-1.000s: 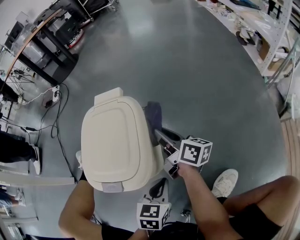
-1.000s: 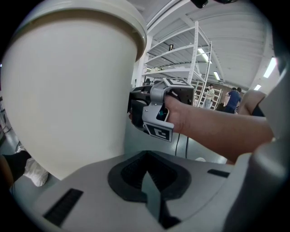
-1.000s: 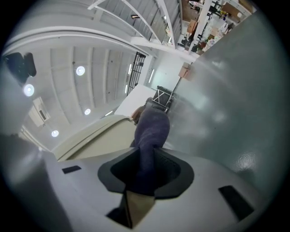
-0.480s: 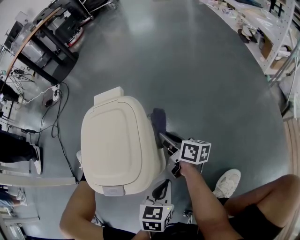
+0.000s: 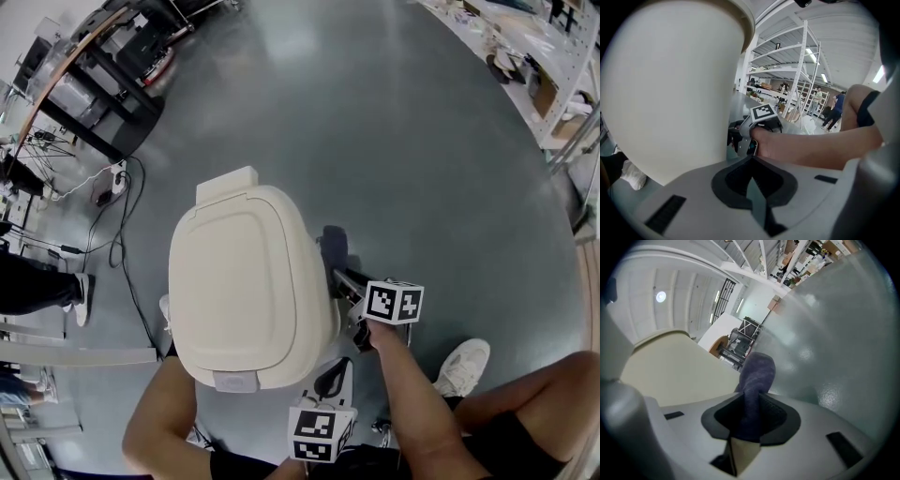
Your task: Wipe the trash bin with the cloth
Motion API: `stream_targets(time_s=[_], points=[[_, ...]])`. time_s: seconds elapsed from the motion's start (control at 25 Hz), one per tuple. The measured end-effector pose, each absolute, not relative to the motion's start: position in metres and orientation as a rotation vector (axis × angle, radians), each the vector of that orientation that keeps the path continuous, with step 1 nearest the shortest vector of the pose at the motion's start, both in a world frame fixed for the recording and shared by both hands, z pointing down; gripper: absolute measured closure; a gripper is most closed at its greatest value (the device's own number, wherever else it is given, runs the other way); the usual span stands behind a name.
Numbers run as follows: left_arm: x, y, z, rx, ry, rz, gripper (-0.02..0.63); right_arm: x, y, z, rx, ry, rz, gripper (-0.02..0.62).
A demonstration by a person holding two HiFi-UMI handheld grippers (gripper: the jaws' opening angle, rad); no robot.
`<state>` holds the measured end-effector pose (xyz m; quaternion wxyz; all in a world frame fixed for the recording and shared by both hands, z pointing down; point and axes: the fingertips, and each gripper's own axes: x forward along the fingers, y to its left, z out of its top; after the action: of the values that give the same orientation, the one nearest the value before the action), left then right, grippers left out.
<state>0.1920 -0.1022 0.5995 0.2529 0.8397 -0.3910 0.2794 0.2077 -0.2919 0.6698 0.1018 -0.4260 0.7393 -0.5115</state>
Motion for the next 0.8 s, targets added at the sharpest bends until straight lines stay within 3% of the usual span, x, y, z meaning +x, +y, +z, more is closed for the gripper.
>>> stream_targets(time_s=[0.4,0.8], points=[[0.180,-0.102,0.602,2.272,-1.067,0.760,0.609,0.213,-0.291,0.676,-1.487,2.330,-1.401,0.495],[0.152,-0.076,0.578,2.324,-1.058,0.732,0.609,0.255,-0.278,0.587,-1.612,2.165,-1.152,0.495]])
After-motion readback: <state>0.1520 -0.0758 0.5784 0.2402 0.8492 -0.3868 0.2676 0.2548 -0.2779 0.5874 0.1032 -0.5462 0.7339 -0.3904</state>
